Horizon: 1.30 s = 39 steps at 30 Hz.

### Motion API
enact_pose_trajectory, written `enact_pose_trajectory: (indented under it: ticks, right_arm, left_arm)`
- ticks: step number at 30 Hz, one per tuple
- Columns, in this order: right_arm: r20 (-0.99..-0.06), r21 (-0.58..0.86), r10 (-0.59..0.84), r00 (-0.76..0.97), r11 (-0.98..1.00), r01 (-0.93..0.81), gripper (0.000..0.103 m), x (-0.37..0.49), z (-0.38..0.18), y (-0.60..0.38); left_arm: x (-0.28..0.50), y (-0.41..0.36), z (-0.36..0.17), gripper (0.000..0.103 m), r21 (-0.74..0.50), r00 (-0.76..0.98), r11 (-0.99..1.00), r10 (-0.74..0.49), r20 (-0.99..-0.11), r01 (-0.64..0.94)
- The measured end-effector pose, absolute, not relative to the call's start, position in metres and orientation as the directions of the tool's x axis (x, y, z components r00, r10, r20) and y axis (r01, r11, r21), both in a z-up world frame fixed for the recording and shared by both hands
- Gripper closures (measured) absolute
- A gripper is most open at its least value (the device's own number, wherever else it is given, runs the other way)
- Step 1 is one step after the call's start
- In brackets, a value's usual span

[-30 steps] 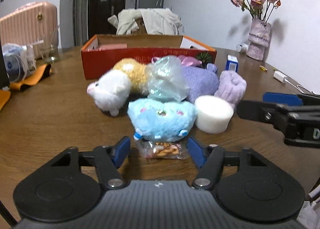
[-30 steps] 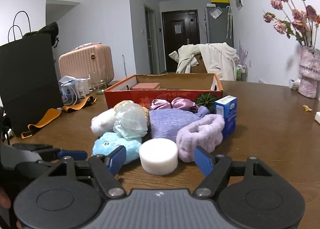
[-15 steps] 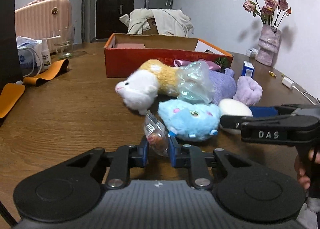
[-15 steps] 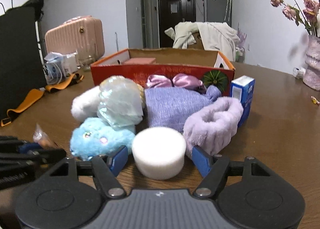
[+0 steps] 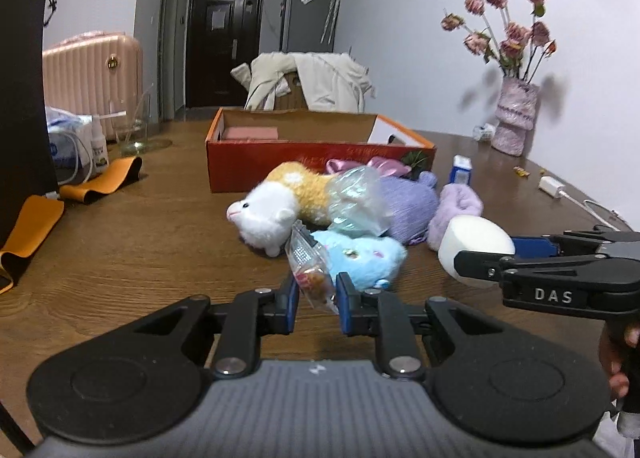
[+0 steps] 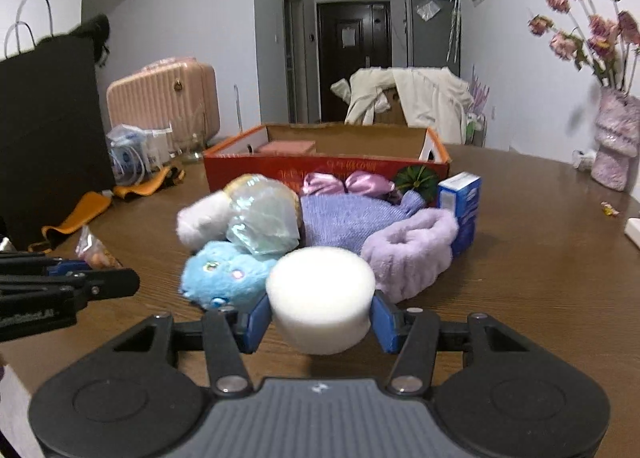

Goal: Organize soft objects
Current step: 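Carry both items into the box and open both tools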

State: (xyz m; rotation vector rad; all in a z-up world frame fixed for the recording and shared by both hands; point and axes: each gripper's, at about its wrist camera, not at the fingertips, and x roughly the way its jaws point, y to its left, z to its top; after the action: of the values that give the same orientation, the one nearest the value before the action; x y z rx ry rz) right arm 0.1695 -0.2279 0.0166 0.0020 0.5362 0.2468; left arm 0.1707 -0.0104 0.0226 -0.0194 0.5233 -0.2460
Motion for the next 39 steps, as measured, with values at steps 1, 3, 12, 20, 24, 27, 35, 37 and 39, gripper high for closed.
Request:
enact_pose_trajectory:
  ticks: [1, 3, 12, 20, 24, 27, 35, 37, 39]
  right_arm:
    - [-0.496, 0.065, 0.231, 0.837, 0.971, -0.229, 0.05, 0.163, 0.02, -0.23]
    - [-0.478, 0.064, 0.229, 0.848, 0.972, -0.226, 0.05, 0.152, 0.026, -0.233]
    - [-0.44, 0.077, 0.236, 0.866, 0.971, -0.226, 0.05, 0.131, 0.034, -0.242]
    - [-0.376, 0.04, 0.327, 0.867, 0.941, -0.337, 0.05, 0.192, 0.069, -0.255]
    - [-0.39, 0.001, 0.341, 0.856, 0.929, -0.37, 0.05, 0.278, 0.098, -0.262]
    - [-0.463, -0.001, 0.333, 0.821, 0.927, -0.376, 0.05, 0.361, 0.105, -0.262]
    - [-0.67, 0.033, 0.23, 0.706, 0.959, -0.282, 0.049, 0.561, 0.068, -0.249]
    - [-0.697, -0.011, 0.19, 0.692, 0.961, -0.275, 0.049, 0.586, 0.055, -0.242]
    - [-0.713, -0.05, 0.145, 0.686, 0.965, -0.256, 0.048, 0.604, 0.043, -0.238]
  left_arm:
    - [0.166, -0.012, 0.025, 0.083, -0.08, 0.841, 0.97, -0.24, -0.485, 0.23]
    - [0.157, -0.014, 0.03, 0.083, -0.079, 0.847, 0.968, -0.248, -0.471, 0.239]
    - [0.144, -0.018, 0.042, 0.083, -0.079, 0.861, 0.966, -0.255, -0.44, 0.246]
    - [0.233, -0.019, 0.086, 0.083, -0.085, 0.845, 0.933, -0.353, -0.401, 0.349]
    - [0.331, -0.028, 0.109, 0.083, -0.104, 0.811, 0.926, -0.369, -0.455, 0.363]
    - [0.413, -0.042, 0.113, 0.083, -0.1, 0.783, 0.929, -0.354, -0.511, 0.355]
    - [0.583, -0.07, 0.059, 0.083, -0.032, 0.705, 0.956, -0.238, -0.668, 0.292]
    - [0.601, -0.072, 0.047, 0.082, 0.001, 0.701, 0.953, -0.221, -0.678, 0.302]
    - [0.613, -0.073, 0.039, 0.074, 0.011, 0.69, 0.951, -0.216, -0.69, 0.309]
